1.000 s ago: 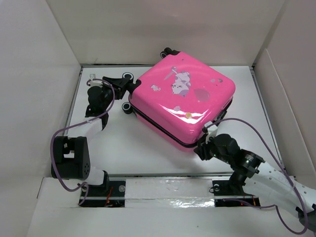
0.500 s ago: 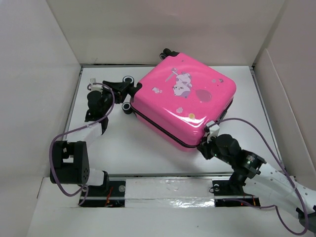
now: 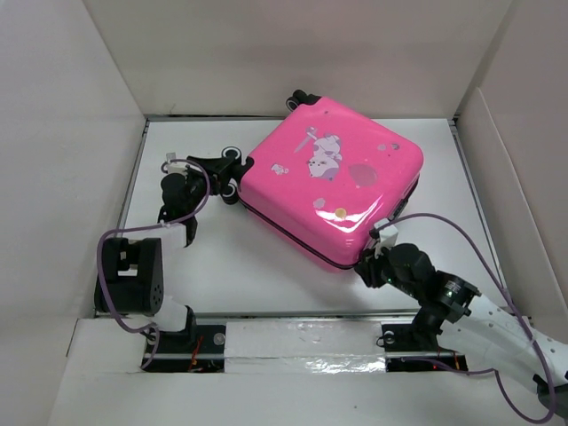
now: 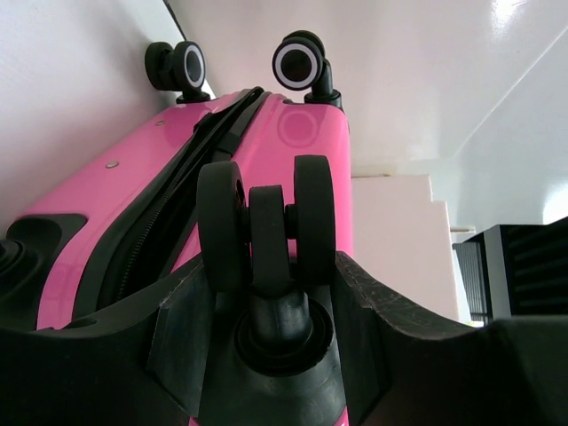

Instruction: Pack the luggage

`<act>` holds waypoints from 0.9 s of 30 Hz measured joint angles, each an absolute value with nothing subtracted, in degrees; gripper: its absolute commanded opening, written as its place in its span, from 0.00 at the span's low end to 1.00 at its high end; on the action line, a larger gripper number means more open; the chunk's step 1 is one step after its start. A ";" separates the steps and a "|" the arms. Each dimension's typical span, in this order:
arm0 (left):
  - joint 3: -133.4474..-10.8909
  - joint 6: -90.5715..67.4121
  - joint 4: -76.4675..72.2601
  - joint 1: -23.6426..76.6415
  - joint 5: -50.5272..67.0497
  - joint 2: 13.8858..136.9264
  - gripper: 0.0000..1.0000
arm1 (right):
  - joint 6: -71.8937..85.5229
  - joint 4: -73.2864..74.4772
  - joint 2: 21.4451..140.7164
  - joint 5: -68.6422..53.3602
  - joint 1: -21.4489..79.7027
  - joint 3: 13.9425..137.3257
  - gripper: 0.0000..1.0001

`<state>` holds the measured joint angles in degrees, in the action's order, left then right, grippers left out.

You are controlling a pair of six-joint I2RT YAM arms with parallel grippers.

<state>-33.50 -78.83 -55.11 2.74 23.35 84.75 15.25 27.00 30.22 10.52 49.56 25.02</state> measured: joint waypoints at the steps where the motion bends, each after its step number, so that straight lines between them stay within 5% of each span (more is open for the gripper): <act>1: -33.95 -78.91 -55.13 2.74 23.53 85.21 0.00 | 15.29 26.87 30.39 10.79 49.58 25.02 0.39; 7: -36.97 -78.87 -54.43 2.76 23.97 87.68 0.00 | 15.27 25.04 30.35 11.64 49.58 24.97 0.46; 27: -40.66 -78.78 -57.28 2.52 24.12 93.01 0.00 | 13.74 10.76 29.06 11.33 49.95 17.41 0.20</act>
